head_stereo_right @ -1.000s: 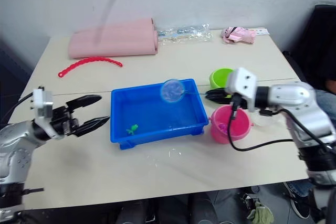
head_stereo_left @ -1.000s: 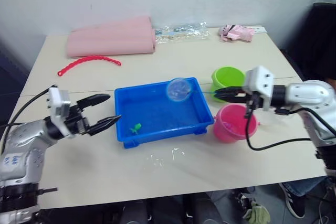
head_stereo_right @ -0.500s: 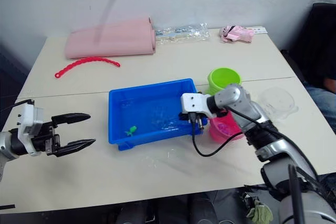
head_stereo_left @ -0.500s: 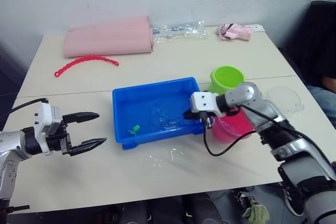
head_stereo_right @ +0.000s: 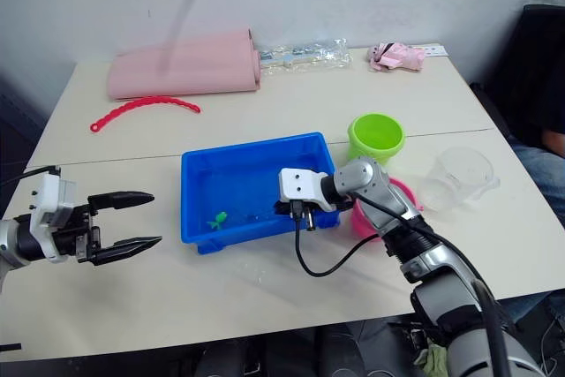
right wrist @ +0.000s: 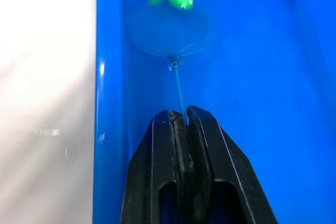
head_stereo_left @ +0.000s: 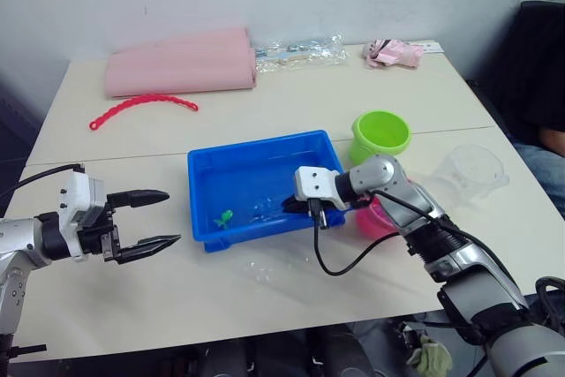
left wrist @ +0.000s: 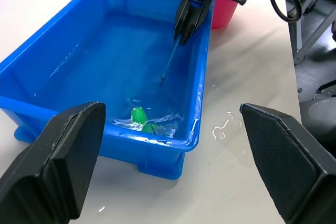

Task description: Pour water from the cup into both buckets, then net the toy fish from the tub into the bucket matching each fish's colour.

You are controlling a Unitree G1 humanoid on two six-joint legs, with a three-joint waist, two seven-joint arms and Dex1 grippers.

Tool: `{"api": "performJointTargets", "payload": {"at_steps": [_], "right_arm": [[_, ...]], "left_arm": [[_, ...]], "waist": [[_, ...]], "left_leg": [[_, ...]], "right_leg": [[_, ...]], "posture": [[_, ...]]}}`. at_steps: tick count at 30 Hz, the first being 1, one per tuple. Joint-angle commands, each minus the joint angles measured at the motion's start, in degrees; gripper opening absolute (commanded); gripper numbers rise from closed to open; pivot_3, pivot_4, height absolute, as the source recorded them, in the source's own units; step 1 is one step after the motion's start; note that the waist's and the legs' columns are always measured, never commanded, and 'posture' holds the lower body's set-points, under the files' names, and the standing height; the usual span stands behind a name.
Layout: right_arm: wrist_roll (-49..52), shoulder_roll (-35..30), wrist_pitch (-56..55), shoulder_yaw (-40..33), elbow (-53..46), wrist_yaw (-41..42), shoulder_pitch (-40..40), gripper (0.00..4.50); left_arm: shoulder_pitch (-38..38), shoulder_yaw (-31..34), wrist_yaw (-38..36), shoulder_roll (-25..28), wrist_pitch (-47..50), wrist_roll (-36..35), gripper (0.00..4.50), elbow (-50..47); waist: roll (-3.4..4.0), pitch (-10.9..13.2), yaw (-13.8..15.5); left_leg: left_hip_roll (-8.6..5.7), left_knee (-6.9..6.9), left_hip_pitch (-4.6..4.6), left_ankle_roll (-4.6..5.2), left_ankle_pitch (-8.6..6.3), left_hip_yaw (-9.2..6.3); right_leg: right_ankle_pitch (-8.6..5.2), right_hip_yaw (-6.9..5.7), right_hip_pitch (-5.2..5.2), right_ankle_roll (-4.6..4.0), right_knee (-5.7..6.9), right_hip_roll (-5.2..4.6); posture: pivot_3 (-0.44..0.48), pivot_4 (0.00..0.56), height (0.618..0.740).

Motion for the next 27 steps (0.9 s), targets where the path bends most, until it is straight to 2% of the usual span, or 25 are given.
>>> {"api": "performJointTargets", "payload": {"at_steps": [1,9,19,27], "right_arm": [[1.11,1.2,0.14,-1.02,-1.69,-0.22,0.7,0.0],[5.72,2.41,-1.26,-5.93,-3.22,-0.35,1.3,0.0],[14.97,-7.09,7.16,-15.04,-18.66,1.16,10.02,0.0],[18.3,-14.7,12.52,-22.98,-24.61,-1.5,14.93,0.0]], "left_arm": [[0.65,1.57,-0.21,0.81,0.0,-0.31,4.47,-1.6],[-0.14,2.83,1.63,-0.64,1.07,-2.41,4.47,-1.63],[-3.67,3.47,5.85,-2.41,6.58,-8.34,4.47,-5.72],[-12.23,-4.6,7.64,-6.34,6.8,-7.39,4.47,-6.4]], "waist": [[0.0,0.0,-0.15],[0.0,0.0,-0.61],[-0.01,0.0,-0.54],[-0.01,0.0,0.33]], "left_leg": [[0.0,-0.01,0.0,0.0,0.0,0.0],[-0.01,-0.04,0.0,-0.01,0.0,0.0],[0.0,-0.05,0.02,0.0,-0.01,-0.04],[-0.07,-0.04,0.04,-0.01,0.0,-0.02]], "right_leg": [[0.0,0.0,0.0,0.0,0.0,0.0],[0.0,-0.01,0.01,0.0,0.02,0.0],[0.01,-0.01,0.05,0.01,-0.04,-0.1],[0.01,0.02,0.06,0.01,-0.08,0.01]], "posture": [[0.0,0.15,0.74],[0.0,0.15,0.74],[0.0,0.15,0.74],[0.0,0.15,0.74]]}}
